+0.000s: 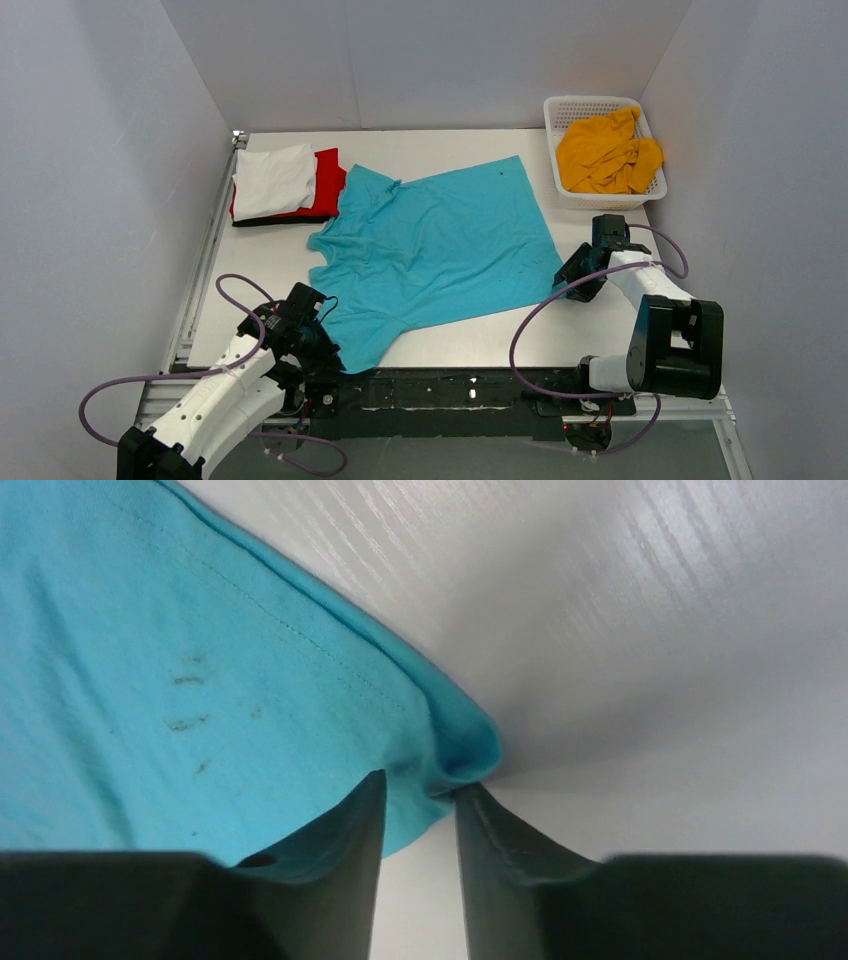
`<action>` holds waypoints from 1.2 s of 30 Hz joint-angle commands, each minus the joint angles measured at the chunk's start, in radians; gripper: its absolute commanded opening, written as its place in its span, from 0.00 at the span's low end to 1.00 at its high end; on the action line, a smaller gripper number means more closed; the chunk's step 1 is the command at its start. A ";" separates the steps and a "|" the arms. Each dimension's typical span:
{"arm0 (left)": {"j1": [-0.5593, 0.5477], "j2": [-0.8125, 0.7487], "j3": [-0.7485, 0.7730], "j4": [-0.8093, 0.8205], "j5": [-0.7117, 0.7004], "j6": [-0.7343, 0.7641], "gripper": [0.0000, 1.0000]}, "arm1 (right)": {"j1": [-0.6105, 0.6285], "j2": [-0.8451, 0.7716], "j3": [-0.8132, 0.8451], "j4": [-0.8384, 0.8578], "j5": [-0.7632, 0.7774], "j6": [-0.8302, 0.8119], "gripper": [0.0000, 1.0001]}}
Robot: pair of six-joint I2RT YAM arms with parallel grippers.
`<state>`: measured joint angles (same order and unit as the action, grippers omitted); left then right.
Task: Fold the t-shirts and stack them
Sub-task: Grab the side of the flattened tshirt closest away from the robot with both arms
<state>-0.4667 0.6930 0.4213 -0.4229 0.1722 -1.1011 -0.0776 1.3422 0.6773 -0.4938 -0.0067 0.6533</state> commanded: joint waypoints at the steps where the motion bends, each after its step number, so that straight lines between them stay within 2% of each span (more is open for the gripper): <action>1: -0.003 0.025 -0.015 -0.097 -0.002 -0.012 0.00 | -0.007 0.023 0.004 0.032 0.001 0.017 0.27; 5: -0.003 0.029 -0.007 -0.089 -0.009 -0.010 0.00 | -0.016 0.021 -0.002 0.008 0.001 0.011 0.01; 9: -0.003 0.039 0.020 -0.088 -0.012 0.007 0.00 | -0.025 -0.053 -0.006 -0.082 0.027 0.005 0.01; 14: -0.003 0.046 0.041 -0.086 0.003 0.002 0.00 | -0.027 -0.240 -0.004 -0.325 0.025 0.020 0.01; 18: -0.004 0.022 0.046 -0.092 0.036 -0.011 0.00 | -0.027 -0.383 -0.012 -0.482 0.056 0.052 0.01; 24: -0.004 -0.034 0.046 -0.164 0.058 -0.028 0.00 | -0.027 -0.524 0.012 -0.645 0.016 0.088 0.01; 26: -0.004 -0.051 0.055 -0.204 0.070 -0.023 0.00 | -0.026 -0.553 0.031 -0.732 0.099 0.109 0.01; 36: -0.004 -0.205 0.080 -0.447 0.054 -0.021 0.00 | -0.024 -0.631 0.024 -0.772 0.060 0.091 0.01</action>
<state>-0.4671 0.5270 0.5030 -0.5774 0.2264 -1.1275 -0.0986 0.7162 0.6716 -1.2171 0.0452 0.7406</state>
